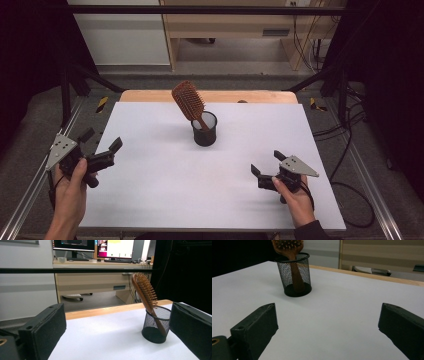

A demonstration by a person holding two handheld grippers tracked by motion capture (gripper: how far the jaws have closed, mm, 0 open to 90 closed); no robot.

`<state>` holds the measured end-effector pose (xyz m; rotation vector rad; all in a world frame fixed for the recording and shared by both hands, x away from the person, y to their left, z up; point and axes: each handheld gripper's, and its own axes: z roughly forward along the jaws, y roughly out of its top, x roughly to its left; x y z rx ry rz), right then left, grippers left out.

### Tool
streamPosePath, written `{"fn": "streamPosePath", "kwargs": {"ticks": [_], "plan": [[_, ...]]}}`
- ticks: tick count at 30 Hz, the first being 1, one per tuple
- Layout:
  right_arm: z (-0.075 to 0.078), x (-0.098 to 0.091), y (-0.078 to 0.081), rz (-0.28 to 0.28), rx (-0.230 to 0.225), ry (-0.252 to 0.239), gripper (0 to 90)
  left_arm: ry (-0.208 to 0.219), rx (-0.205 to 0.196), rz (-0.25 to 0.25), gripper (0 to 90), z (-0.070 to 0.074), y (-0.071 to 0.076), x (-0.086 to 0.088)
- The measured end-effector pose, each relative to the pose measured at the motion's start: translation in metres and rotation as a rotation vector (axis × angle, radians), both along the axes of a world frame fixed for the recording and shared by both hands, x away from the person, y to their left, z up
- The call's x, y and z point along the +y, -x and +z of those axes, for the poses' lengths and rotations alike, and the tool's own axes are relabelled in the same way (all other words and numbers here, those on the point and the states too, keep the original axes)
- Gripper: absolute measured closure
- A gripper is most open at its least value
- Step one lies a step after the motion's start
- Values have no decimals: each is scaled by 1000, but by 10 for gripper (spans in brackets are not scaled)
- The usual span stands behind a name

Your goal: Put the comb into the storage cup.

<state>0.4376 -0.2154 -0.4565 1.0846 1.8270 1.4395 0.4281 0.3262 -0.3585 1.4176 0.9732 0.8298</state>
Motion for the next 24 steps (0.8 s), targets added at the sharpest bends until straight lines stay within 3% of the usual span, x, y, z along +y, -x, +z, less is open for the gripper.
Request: {"fn": "streamPosePath", "kwargs": {"ticks": [5,16,19,24], "plan": [[0,-7,0,-32,-7,-1,37,4,9,5,15,-7,3,4],[1,-14,3,-29,-17,9,41,23,36,5,15,-35,10,4],[1,-15,4,-15,1,15,44,18,45,3,15,-39,10,6],[2,-18,5,-18,-4,15,42,-6,49,7,15,-40,13,12]]}}
